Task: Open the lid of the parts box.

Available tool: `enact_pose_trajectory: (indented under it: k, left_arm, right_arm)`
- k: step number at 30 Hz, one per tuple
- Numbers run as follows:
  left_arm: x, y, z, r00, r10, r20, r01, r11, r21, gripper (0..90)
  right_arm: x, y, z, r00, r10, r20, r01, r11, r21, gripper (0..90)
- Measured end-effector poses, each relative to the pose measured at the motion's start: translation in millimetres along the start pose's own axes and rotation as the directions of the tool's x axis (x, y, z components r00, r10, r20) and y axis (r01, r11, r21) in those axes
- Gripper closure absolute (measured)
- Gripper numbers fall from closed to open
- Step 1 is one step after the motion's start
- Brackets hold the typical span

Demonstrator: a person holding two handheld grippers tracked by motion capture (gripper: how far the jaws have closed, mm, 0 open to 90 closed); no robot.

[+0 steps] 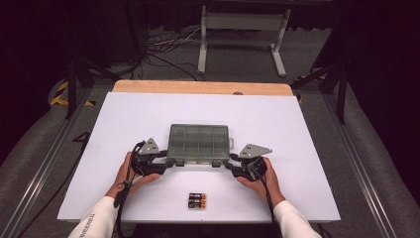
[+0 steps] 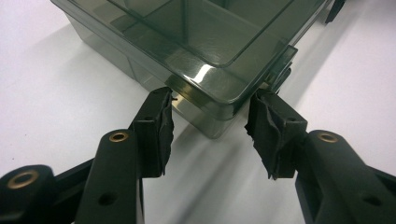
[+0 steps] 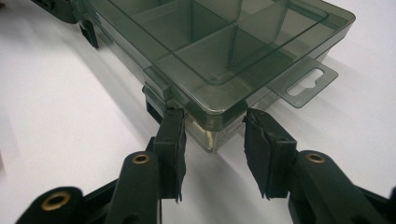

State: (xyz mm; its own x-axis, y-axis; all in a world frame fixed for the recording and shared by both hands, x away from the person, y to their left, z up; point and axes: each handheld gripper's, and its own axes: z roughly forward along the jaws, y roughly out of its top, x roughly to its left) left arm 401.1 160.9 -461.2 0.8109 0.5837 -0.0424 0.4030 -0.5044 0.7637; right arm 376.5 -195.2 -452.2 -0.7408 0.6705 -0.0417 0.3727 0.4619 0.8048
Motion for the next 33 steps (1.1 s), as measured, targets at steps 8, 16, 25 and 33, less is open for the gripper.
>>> enact_pose_trajectory:
  k: [8,16,25,33]
  left_arm:
    - [1.4,0.0,0.1,1.0,0.002,0.0,-0.002,1.0,0.0,51.1]
    - [2.9,-0.1,0.8,1.0,-0.009,0.004,0.009,0.9999,-0.004,51.3]
    - [2.2,0.5,1.3,0.9996,-0.008,-0.028,0.008,1.0,-0.001,53.5]
    - [-1.8,0.7,5.3,0.9989,0.019,-0.042,-0.018,0.9996,0.021,52.8]
  right_arm:
    - [-1.2,-0.6,1.1,0.9998,0.019,-0.005,-0.019,1.0,-0.012,59.6]
    - [0.3,-0.1,2.2,0.9999,0.006,0.01,-0.006,1.0,-0.01,59.7]
    - [2.7,-0.3,5.3,0.9994,-0.008,0.034,0.008,1.0,0.009,71.3]
    - [1.3,1.2,5.1,0.9996,-0.011,0.024,0.011,1.0,0.02,56.6]
